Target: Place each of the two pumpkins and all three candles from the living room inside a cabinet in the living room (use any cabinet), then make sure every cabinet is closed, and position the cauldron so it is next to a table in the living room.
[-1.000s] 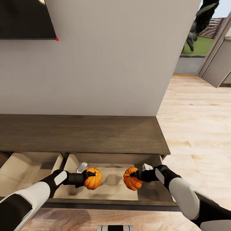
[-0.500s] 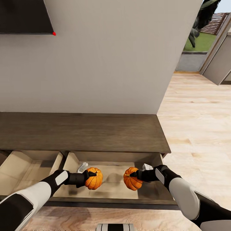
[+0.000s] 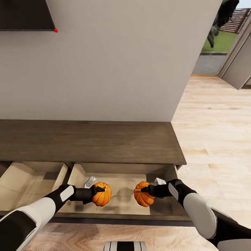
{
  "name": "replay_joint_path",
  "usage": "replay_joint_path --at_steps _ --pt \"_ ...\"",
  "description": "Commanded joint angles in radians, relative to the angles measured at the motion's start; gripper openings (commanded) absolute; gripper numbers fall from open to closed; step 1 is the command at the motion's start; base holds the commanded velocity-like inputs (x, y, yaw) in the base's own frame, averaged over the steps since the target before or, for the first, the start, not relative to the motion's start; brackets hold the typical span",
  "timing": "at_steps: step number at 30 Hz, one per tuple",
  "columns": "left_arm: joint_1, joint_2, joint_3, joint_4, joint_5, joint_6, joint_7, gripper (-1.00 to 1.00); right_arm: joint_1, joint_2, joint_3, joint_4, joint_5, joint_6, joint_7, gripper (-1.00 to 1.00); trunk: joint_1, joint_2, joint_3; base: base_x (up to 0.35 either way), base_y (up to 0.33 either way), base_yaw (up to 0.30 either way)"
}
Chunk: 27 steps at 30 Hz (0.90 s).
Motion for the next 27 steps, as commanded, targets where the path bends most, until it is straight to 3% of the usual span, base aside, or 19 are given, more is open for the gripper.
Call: replay_joint_path --at_steps 1,22,27 --pt "0.0 0.0 0.001 0.001 0.001 0.0 0.0 -1.0 0.0 0.0 -0.001 -0.001 -0.001 0.0 0.0 -1.0 0.0 0.0 -0.002 0.0 0.0 0.0" --pt "0.0 -0.001 0.001 0.002 0.001 0.0 0.0 -1.0 0.0 -0.001 0.001 -0.008 0.001 0.001 0.0 -1.0 0.0 0.0 -0.018 0.0 0.0 0.0" --pt "0.0 -0.003 0.001 0.002 0.003 0.0 0.048 -1.0 0.0 0.0 0.001 -0.008 0.001 0.0 0.0 -1.0 0.0 0.0 -0.027 0.0 0.0 0.0"
